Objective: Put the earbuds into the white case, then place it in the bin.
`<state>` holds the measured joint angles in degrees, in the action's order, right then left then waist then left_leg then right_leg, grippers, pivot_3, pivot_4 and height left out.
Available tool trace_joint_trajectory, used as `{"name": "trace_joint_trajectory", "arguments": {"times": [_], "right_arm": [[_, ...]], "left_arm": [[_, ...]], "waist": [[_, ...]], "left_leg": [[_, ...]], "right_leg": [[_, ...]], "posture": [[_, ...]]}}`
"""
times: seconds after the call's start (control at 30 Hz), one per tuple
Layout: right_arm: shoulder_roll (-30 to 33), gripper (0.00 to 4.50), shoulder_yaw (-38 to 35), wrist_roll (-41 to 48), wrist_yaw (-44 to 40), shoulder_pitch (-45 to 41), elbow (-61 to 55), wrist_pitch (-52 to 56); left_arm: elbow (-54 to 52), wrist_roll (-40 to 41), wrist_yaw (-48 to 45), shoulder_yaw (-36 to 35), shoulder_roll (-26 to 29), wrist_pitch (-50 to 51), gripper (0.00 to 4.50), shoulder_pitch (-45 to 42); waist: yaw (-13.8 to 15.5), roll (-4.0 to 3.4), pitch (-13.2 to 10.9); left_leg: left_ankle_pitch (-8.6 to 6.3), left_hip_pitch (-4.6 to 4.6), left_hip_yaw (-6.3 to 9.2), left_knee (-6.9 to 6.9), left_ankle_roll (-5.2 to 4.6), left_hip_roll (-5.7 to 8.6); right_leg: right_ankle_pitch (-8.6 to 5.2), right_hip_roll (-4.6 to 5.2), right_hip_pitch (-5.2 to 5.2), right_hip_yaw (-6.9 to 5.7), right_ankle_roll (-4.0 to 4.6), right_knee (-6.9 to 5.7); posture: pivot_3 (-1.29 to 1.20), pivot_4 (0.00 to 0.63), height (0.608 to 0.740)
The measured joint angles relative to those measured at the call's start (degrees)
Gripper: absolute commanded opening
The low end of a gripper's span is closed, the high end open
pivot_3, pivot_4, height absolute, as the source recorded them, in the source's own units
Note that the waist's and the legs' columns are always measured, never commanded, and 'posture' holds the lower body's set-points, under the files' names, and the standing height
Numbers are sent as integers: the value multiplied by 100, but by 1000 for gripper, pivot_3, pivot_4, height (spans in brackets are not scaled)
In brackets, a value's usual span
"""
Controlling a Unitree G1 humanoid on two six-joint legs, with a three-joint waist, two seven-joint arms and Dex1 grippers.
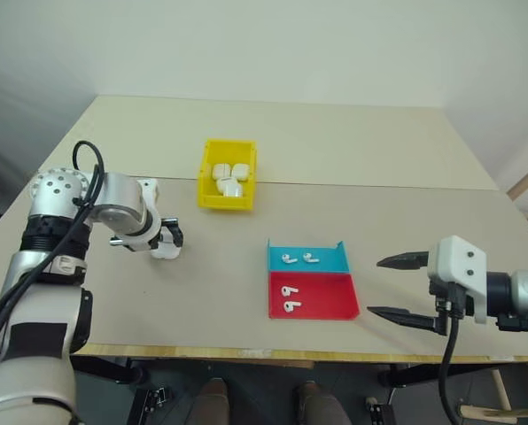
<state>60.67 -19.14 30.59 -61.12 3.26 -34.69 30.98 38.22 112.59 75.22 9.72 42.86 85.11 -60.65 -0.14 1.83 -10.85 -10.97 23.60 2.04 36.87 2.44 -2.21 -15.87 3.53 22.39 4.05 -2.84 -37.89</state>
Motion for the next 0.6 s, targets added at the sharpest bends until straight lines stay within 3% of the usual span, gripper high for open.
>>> {"name": "trace_joint_trajectory", "arguments": {"times": [0.23,0.6], "right_arm": [[0,4426,-94,7,45,46,-113,183],[-19,4426,-190,17,145,192,-249,353]], "left_arm": [[218,-211,-96,44,-91,8,4500,-127],[580,-1852,-1075,-337,-365,487,4500,-340]], "waist": [[4,1,0],[-12,1,0]], "left_leg": [[2,3,5,0,3,5],[2,12,9,0,4,8]], "right_leg": [[0,2,0,-3,-2,0],[0,3,3,-6,-6,6]], "posture": [[0,150,740],[0,150,740]]}}
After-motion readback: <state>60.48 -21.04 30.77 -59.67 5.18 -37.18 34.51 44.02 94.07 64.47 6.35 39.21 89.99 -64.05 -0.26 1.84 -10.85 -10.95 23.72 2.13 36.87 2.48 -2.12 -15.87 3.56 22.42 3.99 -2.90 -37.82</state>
